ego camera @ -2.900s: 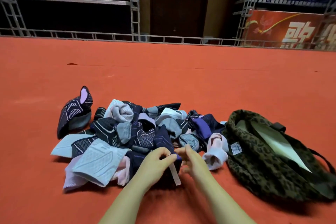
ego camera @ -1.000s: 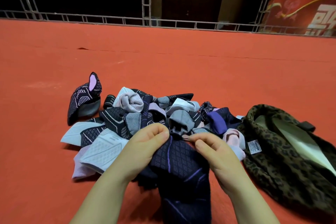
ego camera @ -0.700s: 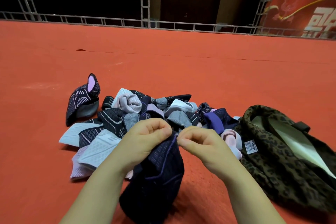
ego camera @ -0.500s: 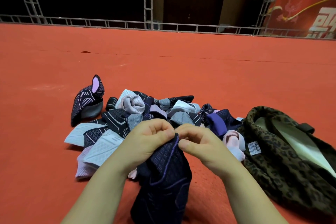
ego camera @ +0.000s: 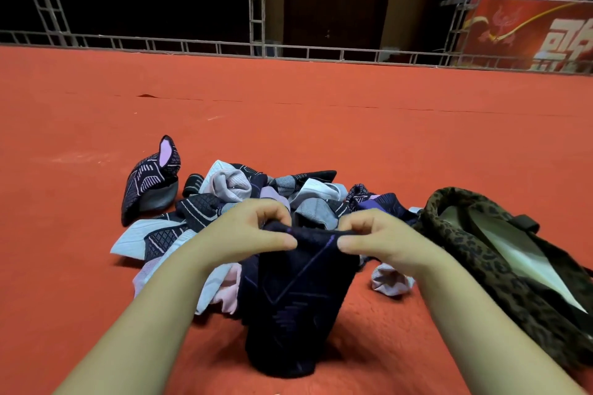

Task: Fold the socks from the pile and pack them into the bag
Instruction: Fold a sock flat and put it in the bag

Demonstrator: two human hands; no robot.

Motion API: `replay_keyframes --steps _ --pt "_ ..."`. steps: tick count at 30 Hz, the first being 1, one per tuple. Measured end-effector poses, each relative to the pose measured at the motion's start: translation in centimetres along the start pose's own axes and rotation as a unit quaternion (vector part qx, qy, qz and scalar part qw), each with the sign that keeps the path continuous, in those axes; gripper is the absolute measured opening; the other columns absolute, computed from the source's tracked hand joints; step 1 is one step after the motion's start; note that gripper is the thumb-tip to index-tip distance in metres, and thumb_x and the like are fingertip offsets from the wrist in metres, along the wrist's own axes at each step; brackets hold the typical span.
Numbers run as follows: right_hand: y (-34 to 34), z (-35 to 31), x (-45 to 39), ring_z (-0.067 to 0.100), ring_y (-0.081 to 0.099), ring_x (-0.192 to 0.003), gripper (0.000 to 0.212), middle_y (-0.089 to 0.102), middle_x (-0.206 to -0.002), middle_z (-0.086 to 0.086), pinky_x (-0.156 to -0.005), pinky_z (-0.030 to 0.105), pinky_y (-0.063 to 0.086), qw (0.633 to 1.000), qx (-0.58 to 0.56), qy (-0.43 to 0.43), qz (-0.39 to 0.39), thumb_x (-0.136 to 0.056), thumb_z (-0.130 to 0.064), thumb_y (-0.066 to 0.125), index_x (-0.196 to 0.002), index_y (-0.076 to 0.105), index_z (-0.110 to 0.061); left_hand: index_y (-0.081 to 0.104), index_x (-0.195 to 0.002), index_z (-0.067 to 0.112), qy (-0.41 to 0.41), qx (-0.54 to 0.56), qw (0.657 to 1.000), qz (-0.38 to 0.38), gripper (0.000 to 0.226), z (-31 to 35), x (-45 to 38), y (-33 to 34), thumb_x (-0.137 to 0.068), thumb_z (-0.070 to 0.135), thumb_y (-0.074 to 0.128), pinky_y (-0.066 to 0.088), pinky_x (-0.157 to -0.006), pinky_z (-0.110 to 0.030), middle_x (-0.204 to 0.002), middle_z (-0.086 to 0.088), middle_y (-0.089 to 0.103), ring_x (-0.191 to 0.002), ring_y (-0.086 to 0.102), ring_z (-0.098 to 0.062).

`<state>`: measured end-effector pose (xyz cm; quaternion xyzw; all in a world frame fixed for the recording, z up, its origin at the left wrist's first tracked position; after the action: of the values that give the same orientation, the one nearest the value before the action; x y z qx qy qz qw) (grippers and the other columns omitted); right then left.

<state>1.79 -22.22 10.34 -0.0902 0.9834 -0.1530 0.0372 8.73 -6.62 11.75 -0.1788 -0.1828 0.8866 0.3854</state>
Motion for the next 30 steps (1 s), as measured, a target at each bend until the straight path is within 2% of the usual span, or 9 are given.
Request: replay_keyframes --steps 3,6,8,11,16,19,22,26,30 --pt "-2.2 -2.6 -0.5 0.012 0.054 -0.087 0.021 0.058 -0.090 -0.003 -0.080 0.028 0.041 0.999 0.013 -0.037 0.027 -0.060 -0.031 0.071 -0.051 0.055 -0.021 0.050 -0.056 0.025 0.042 0.046 0.998 -0.007 0.020 1.7 -1.6 -1.0 -0.059 0.036 0.067 0.039 -0.064 -0.019 -0.075 0.014 0.052 -0.072 0.050 -0.006" --pt "-5.3 -4.3 -1.0 0.005 0.056 -0.098 0.024 0.060 -0.109 -0.006 -0.089 0.027 0.039 0.993 0.099 -0.034 0.060 -0.064 -0.027 0.073 -0.051 0.054 -0.024 0.052 -0.055 0.026 0.078 0.140 0.987 0.003 0.020 3.4 -3.3 -2.8 -0.059 0.025 0.071 0.048 -0.075 -0.019 -0.103 0.014 0.064 -0.097 0.061 -0.007" --pt "-6.7 -4.8 -1.5 0.003 0.058 -0.092 0.019 0.063 -0.107 0.000 -0.087 0.030 0.041 0.989 0.135 -0.019 0.057 -0.068 -0.028 0.071 -0.055 0.057 -0.026 0.048 -0.063 0.019 0.071 0.121 0.990 -0.007 0.024 3.9 -4.6 -3.2 -0.064 0.014 0.072 0.049 -0.070 -0.024 -0.100 0.005 0.067 -0.086 0.063 -0.011" --pt "-8.9 -5.4 -2.7 0.016 0.045 -0.068 0.022 0.054 -0.072 0.009 -0.066 0.037 0.035 0.979 0.169 -0.021 0.110 -0.074 -0.030 0.074 -0.065 0.055 -0.021 0.042 -0.073 0.021 0.048 -0.033 0.998 0.039 0.034 3.8 -7.6 -4.0 -0.074 0.010 0.074 0.031 -0.053 -0.027 -0.061 0.003 0.043 -0.051 0.037 -0.008" --pt "-12.6 -6.8 -3.9 0.019 0.048 -0.072 0.021 0.051 -0.070 0.004 -0.072 0.038 0.042 0.956 0.084 -0.061 0.275 -0.089 -0.006 0.061 -0.076 0.050 -0.018 0.059 -0.107 0.019 0.052 -0.030 0.990 0.128 0.032 5.4 -11.1 -5.7 -0.081 0.002 0.068 0.038 -0.055 -0.011 -0.068 0.007 0.051 -0.047 0.046 0.005" --pt "-11.9 -6.7 -2.8 0.010 0.047 -0.067 0.022 0.053 -0.074 -0.001 -0.068 0.027 0.039 0.951 0.075 -0.089 0.288 -0.092 0.001 0.051 -0.085 0.046 -0.020 0.062 -0.084 0.014 0.064 0.056 0.993 0.086 0.022 5.7 -10.7 -4.6 -0.078 -0.007 0.066 0.045 -0.069 -0.014 -0.074 0.004 0.061 -0.064 0.058 0.001" --pt "-9.4 -4.6 -0.6 0.001 0.051 -0.069 0.027 0.058 -0.086 -0.004 -0.067 0.017 0.041 0.953 0.029 -0.099 0.284 -0.093 0.005 0.044 -0.095 0.046 -0.021 0.049 -0.075 0.014 0.064 0.115 0.991 0.034 0.019 3.7 -8.8 -1.8 -0.070 0.004 0.064 0.045 -0.076 -0.023 -0.087 0.003 0.064 -0.082 0.058 -0.008" --pt "-4.6 3.1 2.7 0.016 0.051 -0.081 0.022 0.058 -0.090 0.001 -0.072 0.032 0.042 0.956 -0.095 -0.062 0.272 -0.082 -0.016 0.054 -0.101 0.052 -0.026 0.042 -0.094 0.017 0.018 0.104 0.991 -0.083 0.040 -1.3 -4.5 4.6 -0.072 -0.008 0.065 0.042 -0.084 -0.012 -0.120 0.005 0.058 -0.102 0.055 0.010" --pt "-1.2 8.9 6.1 0.016 0.047 -0.082 0.027 0.056 -0.085 -0.001 -0.075 0.034 0.037 0.930 -0.158 0.011 0.332 -0.071 -0.018 0.054 -0.098 0.055 -0.022 0.046 -0.120 0.033 -0.047 0.051 0.976 -0.206 0.067 -7.0 -0.1 11.2 -0.066 0.010 0.078 0.036 -0.098 -0.012 -0.122 0.022 0.053 -0.107 0.050 0.015"
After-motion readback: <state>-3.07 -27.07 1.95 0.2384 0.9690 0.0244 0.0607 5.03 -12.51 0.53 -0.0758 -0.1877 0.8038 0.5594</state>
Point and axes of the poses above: each hand's wrist, its own x-axis away from the middle knuckle, its own y-axis out of the palm, z = x × y, the point moved 7 cm from there along -x, towards the middle knuckle
